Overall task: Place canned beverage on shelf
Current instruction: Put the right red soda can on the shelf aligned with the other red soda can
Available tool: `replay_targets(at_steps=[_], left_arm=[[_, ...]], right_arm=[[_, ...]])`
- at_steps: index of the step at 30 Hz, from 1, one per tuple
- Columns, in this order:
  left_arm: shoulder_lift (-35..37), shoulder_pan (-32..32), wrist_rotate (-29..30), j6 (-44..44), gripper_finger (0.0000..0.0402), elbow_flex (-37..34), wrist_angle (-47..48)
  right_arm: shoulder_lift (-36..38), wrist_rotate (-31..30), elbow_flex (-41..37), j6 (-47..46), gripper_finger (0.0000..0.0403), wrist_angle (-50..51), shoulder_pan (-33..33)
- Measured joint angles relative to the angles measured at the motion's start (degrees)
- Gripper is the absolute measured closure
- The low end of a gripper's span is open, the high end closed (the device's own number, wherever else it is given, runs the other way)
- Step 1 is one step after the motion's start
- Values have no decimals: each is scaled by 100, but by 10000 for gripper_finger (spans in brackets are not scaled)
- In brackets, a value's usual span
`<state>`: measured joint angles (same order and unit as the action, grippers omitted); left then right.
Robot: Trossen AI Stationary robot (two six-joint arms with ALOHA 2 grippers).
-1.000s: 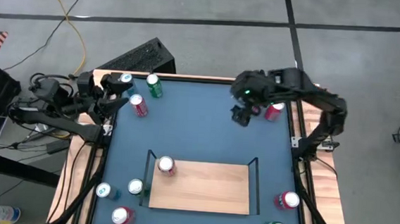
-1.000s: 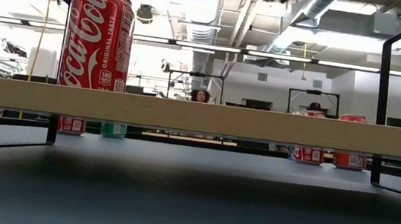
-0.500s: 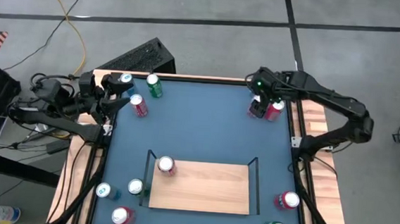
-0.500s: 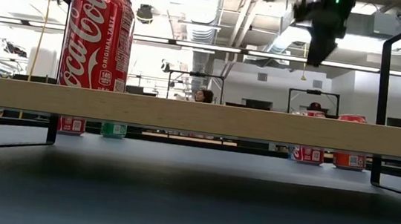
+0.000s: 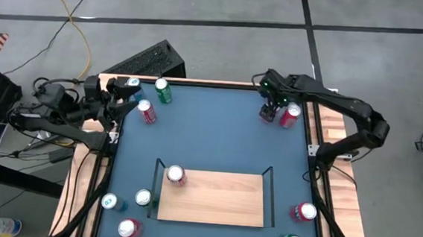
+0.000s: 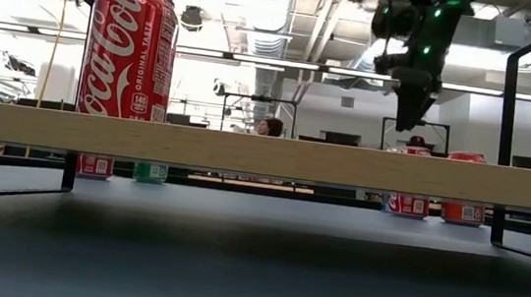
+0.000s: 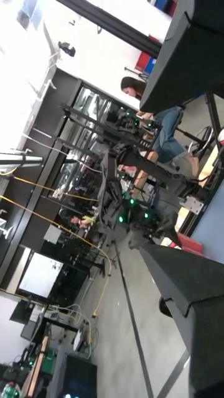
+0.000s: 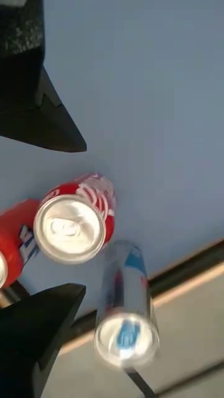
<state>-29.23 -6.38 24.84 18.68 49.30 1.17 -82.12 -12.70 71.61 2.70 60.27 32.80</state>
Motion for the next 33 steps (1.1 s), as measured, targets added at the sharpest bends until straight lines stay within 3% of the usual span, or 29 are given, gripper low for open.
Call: replay_targets(at_steps=[9,29,33], left_arm=[[-2,0,170,2,50,-2,117],[-2,-2,258,4,50,-2,116],[-2,0,258,3,50,-2,114]], right_arm=[[-550,65,0,45,58,34,236],[-611,113,-380,14,59,200,522],[-611,82,-380,17,74,99,419]])
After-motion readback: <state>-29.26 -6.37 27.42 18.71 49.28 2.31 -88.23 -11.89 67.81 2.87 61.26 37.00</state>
